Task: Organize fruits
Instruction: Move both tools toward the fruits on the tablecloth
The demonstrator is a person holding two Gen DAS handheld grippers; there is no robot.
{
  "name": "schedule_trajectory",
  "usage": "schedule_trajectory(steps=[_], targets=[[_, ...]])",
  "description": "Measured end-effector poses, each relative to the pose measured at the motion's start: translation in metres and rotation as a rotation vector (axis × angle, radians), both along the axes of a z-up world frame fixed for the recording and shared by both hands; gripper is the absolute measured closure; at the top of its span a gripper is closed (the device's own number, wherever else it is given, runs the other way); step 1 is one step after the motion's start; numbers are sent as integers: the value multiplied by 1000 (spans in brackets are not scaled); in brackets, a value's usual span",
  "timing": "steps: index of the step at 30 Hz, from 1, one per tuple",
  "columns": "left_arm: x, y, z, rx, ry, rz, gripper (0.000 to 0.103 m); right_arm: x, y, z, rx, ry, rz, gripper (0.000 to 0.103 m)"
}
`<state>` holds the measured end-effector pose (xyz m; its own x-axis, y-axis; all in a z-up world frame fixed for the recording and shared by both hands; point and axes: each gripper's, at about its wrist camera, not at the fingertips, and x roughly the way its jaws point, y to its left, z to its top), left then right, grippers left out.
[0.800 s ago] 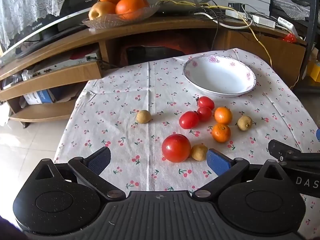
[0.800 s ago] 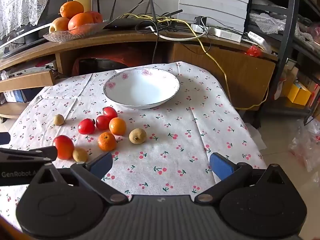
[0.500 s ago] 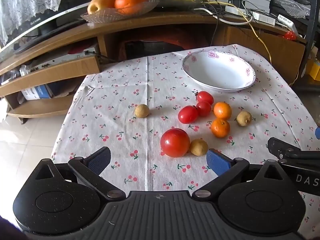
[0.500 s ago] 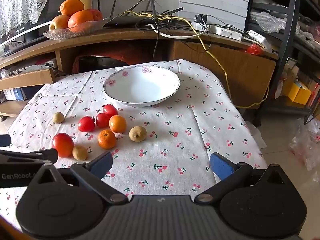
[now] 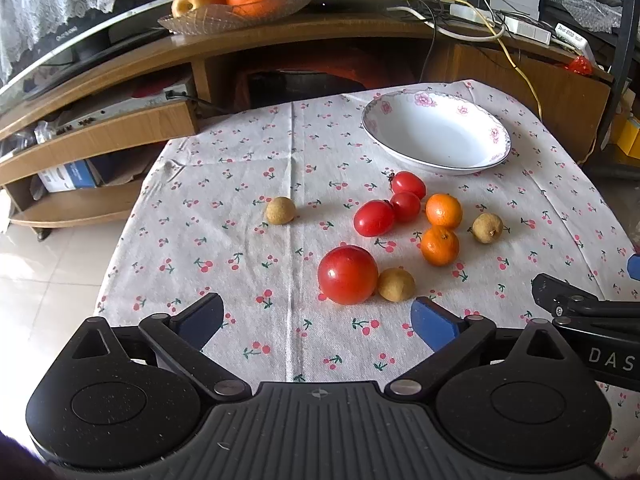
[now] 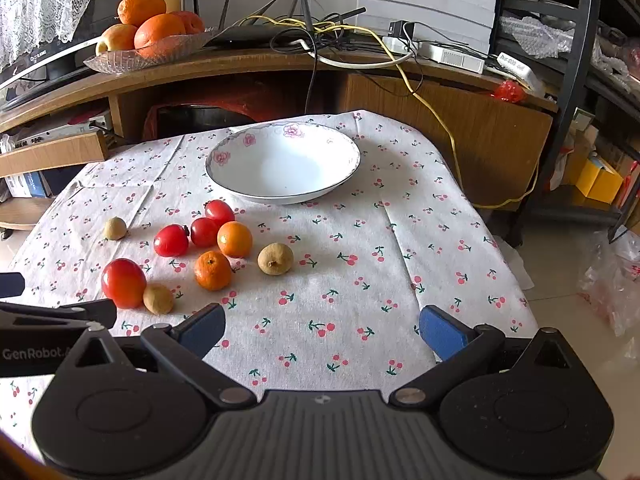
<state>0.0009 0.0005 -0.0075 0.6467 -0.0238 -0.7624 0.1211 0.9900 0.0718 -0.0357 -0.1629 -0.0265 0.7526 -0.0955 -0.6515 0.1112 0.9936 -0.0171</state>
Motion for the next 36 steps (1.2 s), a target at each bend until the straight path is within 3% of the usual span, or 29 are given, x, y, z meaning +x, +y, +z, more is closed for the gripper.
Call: schedule_trajectory(steps=[36], targets=[[2,20,-8,-49,55,36,8,9,16,-7,38,25,69,6]])
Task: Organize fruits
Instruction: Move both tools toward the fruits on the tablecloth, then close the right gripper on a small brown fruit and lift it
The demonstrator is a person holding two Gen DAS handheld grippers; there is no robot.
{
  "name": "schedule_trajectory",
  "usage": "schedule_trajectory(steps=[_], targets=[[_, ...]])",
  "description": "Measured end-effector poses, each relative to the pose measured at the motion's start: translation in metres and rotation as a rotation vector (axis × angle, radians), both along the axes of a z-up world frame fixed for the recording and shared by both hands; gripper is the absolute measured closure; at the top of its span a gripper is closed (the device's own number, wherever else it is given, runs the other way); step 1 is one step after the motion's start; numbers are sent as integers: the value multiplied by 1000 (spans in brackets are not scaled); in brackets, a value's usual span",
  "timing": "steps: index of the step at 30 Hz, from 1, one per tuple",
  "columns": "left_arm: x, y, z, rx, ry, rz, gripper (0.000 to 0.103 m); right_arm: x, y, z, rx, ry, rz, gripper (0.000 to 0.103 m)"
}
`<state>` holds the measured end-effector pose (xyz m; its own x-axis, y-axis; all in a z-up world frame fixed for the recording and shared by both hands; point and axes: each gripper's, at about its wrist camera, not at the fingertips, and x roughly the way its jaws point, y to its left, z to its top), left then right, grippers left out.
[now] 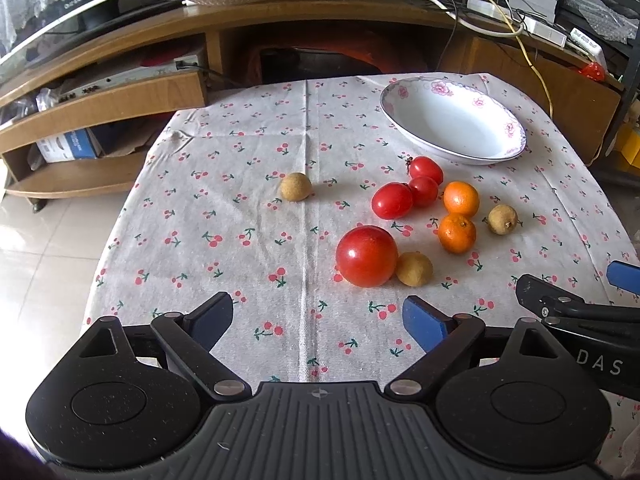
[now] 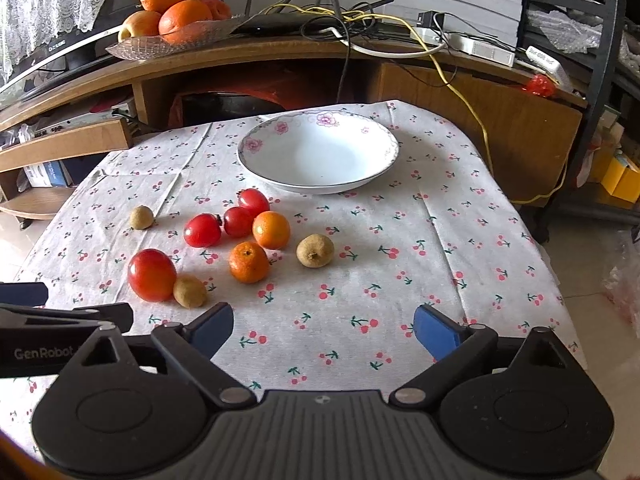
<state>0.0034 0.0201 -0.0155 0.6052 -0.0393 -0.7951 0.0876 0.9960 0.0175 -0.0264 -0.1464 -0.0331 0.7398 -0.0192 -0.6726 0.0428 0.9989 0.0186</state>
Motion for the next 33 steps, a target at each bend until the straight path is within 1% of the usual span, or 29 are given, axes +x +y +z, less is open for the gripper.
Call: schedule_trajectory(steps=[4,9,16,20,25,27,31,33], targets=[[1,3,-2,-3,9,7,9,2,3,-2,9,5,18,9],[2,8,-3,-12,20,17,11,5,9,-2,25,5,61,17],[4,17,-4,-3,15,38,11,15,17,-5,48,10,134,21],[5,27,-5,-20,19,60,10,21,25,-5,60,9,191,24],[8,35,-9,-13,37,78,10,29,32,-10,102,39,250,34],[9,38,-9,-11,40,82,10,32,34,-11,124,48,277,40],[10,44,-9,-19,45,97,10,39,40,-14,130,55,323,46],[11,46,-8,-36,44,98,8,44,42,-17,131,72,340,52]])
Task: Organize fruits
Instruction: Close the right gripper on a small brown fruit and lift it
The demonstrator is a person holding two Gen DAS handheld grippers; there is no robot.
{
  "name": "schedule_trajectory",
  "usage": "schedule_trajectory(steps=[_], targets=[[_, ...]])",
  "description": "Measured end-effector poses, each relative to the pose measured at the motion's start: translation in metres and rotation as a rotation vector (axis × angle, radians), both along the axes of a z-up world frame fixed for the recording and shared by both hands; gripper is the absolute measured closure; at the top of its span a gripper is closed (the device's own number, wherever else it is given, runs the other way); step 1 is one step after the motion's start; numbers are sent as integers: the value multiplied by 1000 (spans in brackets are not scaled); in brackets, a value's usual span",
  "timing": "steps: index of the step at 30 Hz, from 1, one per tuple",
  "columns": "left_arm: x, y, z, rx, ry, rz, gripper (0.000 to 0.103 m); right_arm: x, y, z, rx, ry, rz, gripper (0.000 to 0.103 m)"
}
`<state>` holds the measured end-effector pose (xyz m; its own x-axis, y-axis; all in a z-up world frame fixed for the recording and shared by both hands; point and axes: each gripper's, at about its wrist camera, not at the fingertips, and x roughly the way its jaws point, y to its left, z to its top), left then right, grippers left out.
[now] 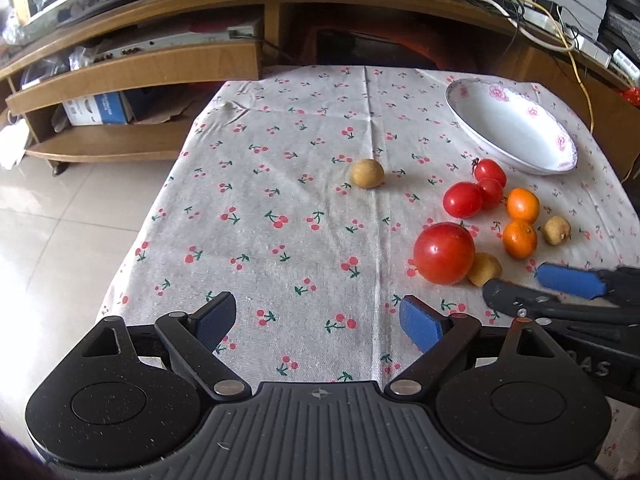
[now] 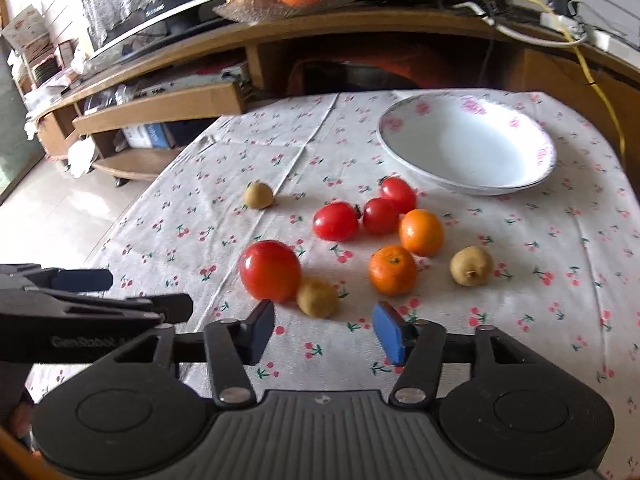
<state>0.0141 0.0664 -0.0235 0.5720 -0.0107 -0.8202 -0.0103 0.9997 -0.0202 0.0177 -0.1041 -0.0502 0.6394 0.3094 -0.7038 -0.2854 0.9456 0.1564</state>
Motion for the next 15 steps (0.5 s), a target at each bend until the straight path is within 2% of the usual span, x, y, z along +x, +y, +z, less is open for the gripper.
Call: schedule_trajectory(steps=[4,8,11,13,14,15], targets=[[-1,-1,4,-10,-21,-8,7,6,5,-10,-8,30,36,60],[0,-5,5,23,-41,-21,7,12,9,-13,-19,22,64,65],[2,-3,6,20,-43,-18,7,16,12,-13,-24,7,89,68],[3,-2,5,14,-40,-17,6,17,14,-13,-39,1,96,71],[4,-2,5,10,-38,-20,5,17,16,-13,-54,-6,95,78],[4,-3,4,12,-38,-22,5,17,17,-13,-63,-9,96,78]])
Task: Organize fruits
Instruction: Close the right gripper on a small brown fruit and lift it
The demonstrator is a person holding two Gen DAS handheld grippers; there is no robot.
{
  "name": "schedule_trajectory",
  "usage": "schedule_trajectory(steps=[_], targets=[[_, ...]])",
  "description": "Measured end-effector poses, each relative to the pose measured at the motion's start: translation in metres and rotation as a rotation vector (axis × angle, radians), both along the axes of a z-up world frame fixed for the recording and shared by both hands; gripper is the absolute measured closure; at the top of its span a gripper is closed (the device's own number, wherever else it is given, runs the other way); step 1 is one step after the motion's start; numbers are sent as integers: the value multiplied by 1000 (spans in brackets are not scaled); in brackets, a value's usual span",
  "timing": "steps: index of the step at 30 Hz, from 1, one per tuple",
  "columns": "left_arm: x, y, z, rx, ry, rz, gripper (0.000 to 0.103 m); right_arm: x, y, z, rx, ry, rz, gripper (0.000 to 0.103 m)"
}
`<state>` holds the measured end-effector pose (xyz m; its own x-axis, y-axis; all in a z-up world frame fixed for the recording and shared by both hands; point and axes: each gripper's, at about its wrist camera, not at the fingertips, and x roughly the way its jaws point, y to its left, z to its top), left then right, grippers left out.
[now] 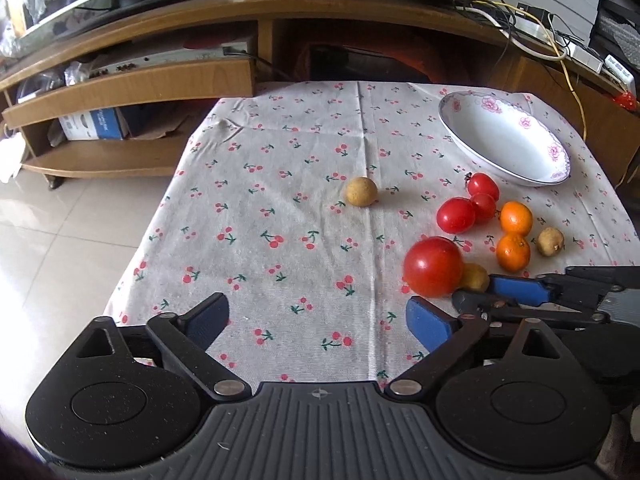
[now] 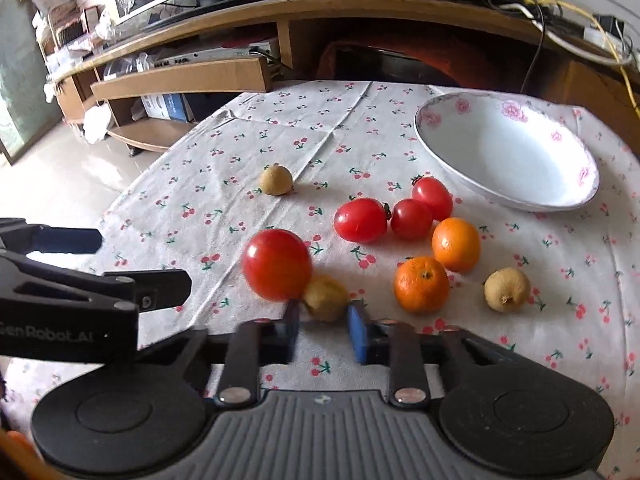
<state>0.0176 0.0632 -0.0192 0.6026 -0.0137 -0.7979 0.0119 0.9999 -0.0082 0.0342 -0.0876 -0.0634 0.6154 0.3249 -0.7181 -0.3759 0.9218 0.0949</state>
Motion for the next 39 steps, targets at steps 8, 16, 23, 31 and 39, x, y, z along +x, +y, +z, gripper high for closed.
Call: schedule_trajectory(steps=[8,16,23,31,39], targets=[[1,-4,3,2,-23,-22,5,-5,-7,4,15,14,-2,79],[4,-35,-1,21,-50,-151,5,-34,-27,8,-16,36,-12,79],[12,-68,-10,60,-64,-252,10,-41,-46,1,-41,63,-50,79],[29,-73,-28,40,16,-240,42,-43,-51,1,-35,56,-66,78],[29,-75,-32,57,-11,-245,31,-43,-58,0,-16,39,-74,78]])
